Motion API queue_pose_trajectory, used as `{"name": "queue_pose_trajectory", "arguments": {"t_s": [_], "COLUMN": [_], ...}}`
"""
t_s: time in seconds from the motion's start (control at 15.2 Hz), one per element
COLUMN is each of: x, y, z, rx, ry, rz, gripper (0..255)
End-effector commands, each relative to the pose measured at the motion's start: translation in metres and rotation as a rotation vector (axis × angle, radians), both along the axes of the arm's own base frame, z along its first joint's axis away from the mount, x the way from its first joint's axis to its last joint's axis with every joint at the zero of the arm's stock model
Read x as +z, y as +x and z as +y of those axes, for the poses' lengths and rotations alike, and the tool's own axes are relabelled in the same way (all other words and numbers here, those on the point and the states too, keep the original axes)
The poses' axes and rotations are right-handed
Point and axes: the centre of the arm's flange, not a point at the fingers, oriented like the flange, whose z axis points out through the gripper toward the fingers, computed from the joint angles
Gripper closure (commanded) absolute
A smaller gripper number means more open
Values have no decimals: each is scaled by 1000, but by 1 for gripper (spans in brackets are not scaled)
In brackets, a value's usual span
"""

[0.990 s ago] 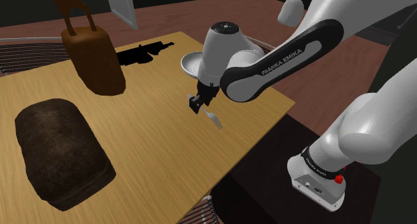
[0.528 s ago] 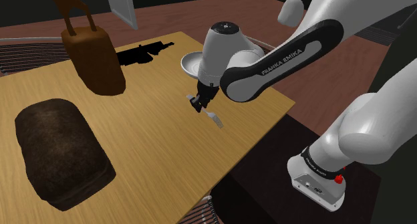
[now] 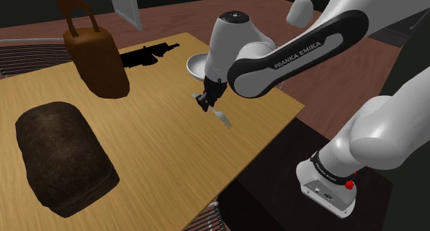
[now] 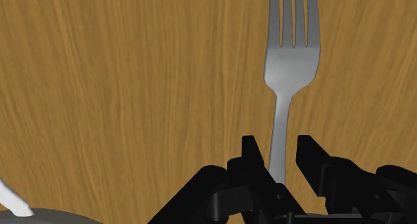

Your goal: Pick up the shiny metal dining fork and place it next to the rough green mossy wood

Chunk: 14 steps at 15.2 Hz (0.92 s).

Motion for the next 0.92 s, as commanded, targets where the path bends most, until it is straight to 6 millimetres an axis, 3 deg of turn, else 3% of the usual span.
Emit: {"name": "queue_pose_trajectory", "arguments": {"t_s": [0.0,0.86], "x": [10,76], "y": [0,0], "z": [0,0], "rx": [0,0], "ry": [0,0], "rz": [0,0], "gripper": [255,255]}}
